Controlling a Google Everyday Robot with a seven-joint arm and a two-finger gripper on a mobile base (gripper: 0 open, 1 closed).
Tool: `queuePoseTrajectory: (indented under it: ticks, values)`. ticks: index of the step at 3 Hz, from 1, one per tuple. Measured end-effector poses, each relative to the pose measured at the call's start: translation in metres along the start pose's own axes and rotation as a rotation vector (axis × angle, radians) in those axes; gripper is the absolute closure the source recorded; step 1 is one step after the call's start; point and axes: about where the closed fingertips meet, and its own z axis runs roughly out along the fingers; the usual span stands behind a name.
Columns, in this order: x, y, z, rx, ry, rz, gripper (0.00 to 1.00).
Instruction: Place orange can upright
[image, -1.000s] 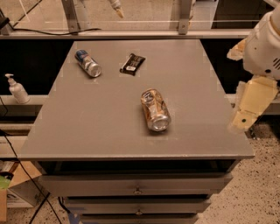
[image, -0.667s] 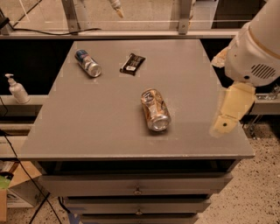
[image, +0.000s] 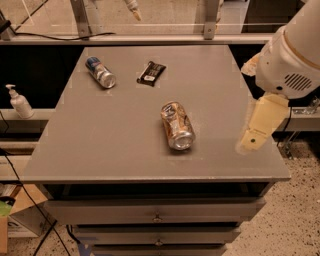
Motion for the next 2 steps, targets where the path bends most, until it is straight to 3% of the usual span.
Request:
queuePoseTrajectory:
  ticks: [1, 2]
  values:
    - [-0.025, -0.004, 0.013, 0.004, -0.030, -0.020, 0.00]
    - [-0.054, -0.009, 0.037, -0.025, -0.083, -0.030, 0.00]
